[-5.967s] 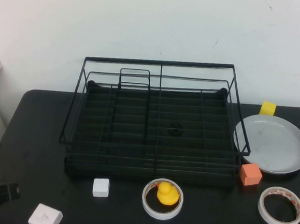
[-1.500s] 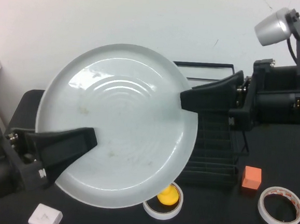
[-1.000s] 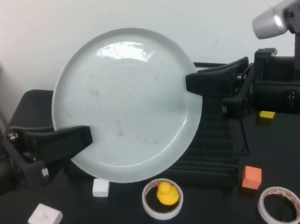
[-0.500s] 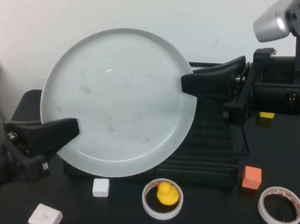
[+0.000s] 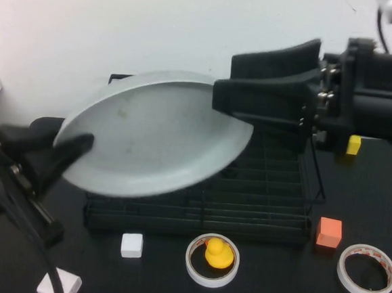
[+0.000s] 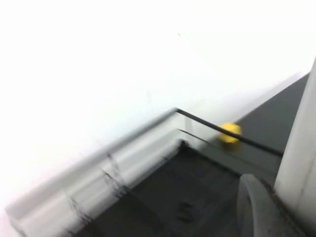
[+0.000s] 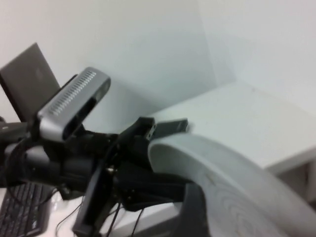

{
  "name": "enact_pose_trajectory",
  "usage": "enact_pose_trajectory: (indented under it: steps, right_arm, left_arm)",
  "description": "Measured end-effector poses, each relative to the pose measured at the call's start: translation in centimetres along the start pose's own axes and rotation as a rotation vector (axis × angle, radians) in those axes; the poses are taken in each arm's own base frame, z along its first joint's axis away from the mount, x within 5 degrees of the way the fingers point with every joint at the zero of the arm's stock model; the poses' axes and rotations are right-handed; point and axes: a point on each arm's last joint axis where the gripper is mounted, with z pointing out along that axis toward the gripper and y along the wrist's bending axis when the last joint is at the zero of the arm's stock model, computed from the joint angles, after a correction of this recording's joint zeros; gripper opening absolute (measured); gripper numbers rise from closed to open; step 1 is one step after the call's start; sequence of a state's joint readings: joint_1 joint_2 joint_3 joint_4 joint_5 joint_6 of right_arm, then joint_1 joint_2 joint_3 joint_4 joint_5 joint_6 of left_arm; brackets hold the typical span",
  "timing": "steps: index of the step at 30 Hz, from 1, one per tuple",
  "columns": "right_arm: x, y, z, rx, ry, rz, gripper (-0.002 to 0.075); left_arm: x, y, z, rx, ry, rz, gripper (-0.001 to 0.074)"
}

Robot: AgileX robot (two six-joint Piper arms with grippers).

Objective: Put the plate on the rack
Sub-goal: Hand over the plate, then place the plate on the rack

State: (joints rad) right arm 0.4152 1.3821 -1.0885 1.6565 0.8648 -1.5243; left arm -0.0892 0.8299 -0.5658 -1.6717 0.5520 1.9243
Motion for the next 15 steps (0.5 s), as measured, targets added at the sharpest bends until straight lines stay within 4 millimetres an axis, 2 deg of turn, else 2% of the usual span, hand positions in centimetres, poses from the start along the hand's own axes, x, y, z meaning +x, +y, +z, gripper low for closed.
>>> enact_pose_trajectory:
  steps: [3,6,10,13,15]
  right_arm:
    - [-1.1,1.0,-0.8,0.005,-0.038,-0.08,0.0543]
    - [-2.9,2.1,-2.3,0.029,-0.085,-0.174,0.048]
    - [-4.5,3.2,-4.3,0.081,-0.082,-0.302,0.031]
    - [-4.2,3.5,-5.3,0.122,0.012,-0.412,0.0134]
    - [-3.4,3.3,-5.6,0.146,0.124,-0.471,0.0056]
  left_arm:
    - [-1.4,0.6,-0.1,-0.038,-0.027,0.158,0.0073]
    - [-3.0,1.1,-0.2,-0.077,-0.057,0.249,0.0073]
    - [-4.8,1.9,-0.1,-0.12,-0.085,0.336,0.0073]
    - [-5.4,2.7,0.8,-0.124,-0.083,0.364,0.0073]
    - [-5.6,3.1,1.5,-0.11,-0.079,0.369,0.0073]
